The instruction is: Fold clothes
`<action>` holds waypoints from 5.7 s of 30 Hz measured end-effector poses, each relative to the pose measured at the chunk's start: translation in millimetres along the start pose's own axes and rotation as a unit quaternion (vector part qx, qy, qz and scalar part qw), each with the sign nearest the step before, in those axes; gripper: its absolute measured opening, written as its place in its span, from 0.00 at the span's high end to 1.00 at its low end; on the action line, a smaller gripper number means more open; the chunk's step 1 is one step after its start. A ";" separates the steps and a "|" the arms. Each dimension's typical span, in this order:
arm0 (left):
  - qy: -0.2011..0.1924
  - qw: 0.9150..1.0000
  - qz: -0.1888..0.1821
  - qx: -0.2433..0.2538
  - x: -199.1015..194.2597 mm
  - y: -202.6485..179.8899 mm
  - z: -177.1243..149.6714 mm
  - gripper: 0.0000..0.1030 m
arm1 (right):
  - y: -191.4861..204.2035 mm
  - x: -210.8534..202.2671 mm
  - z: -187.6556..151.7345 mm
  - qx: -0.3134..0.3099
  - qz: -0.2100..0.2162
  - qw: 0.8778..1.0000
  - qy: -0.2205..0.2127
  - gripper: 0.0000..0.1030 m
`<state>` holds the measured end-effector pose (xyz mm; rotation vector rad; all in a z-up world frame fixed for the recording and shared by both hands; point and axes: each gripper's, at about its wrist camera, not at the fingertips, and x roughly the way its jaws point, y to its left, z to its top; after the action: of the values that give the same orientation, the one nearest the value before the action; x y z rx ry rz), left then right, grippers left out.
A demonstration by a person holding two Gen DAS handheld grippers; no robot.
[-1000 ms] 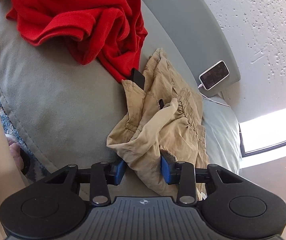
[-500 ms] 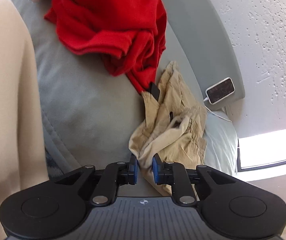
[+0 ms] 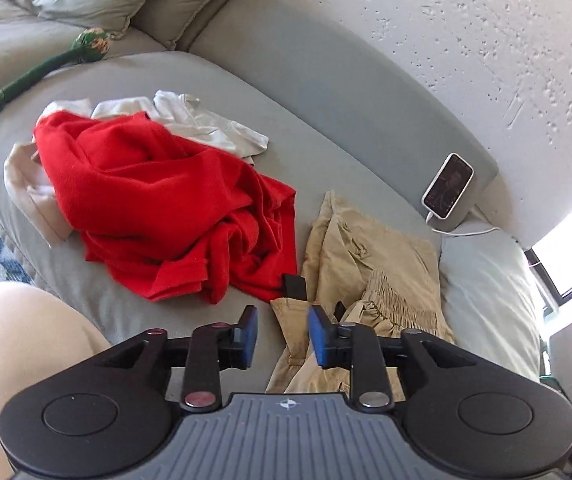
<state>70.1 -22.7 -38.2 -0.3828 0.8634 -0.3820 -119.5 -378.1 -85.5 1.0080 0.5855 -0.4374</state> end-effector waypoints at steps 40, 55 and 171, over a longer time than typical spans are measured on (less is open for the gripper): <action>0.068 0.941 -0.013 0.330 161.3 -167.7 -19.5 0.94 | 87.8 176.6 113.1 -0.203 0.021 0.971 0.124 0.45; 0.163 0.955 -0.060 0.241 234.2 -138.9 -2.7 0.93 | 68.8 299.3 168.8 -0.106 0.054 0.988 0.098 0.47; -0.052 0.988 -0.058 0.132 106.3 -27.9 -9.9 0.98 | 44.5 61.3 67.0 -0.130 0.004 0.991 0.028 0.62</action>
<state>120.5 -98.6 -100.5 -0.2051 0.6808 -0.5718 -29.3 -420.6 -68.4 0.7744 0.6712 -0.3171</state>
